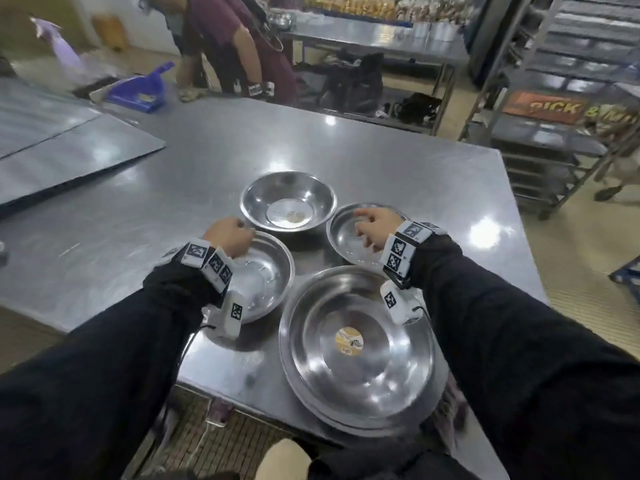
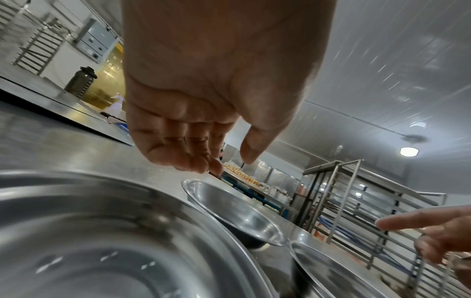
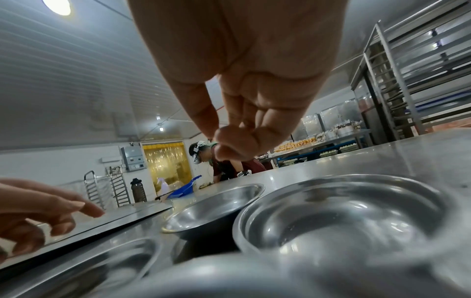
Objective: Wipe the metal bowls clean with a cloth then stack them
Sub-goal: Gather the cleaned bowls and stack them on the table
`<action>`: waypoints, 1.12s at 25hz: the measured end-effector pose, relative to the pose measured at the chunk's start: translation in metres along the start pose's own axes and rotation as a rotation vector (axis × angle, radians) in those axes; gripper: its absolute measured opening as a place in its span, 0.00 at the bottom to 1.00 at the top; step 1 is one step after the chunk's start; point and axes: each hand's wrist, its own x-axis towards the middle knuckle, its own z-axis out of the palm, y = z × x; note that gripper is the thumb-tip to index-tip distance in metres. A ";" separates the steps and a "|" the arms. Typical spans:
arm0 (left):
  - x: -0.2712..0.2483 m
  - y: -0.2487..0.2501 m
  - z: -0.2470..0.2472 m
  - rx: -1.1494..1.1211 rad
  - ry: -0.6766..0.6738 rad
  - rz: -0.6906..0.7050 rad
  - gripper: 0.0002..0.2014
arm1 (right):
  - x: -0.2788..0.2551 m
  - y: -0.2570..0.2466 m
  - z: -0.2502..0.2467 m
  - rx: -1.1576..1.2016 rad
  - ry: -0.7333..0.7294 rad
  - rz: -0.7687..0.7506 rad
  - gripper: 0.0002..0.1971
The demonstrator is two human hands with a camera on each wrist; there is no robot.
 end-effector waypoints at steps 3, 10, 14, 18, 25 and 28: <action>0.041 -0.001 0.001 0.058 -0.028 -0.043 0.13 | 0.052 -0.009 -0.001 -0.136 -0.070 0.007 0.23; 0.135 0.000 0.012 0.160 -0.063 -0.163 0.23 | 0.177 -0.013 0.025 -0.592 -0.223 -0.021 0.20; 0.169 -0.011 0.019 0.109 -0.139 -0.188 0.15 | 0.197 -0.019 0.036 -0.805 -0.323 0.070 0.22; 0.176 -0.016 0.014 0.022 -0.061 -0.156 0.13 | 0.212 -0.019 0.032 -0.653 -0.223 0.075 0.08; 0.131 0.005 -0.020 -0.131 0.118 0.035 0.10 | 0.165 -0.027 -0.001 -0.268 -0.017 -0.009 0.02; 0.091 0.011 -0.024 -0.200 0.130 0.110 0.10 | 0.104 -0.025 -0.019 -0.233 0.049 0.031 0.08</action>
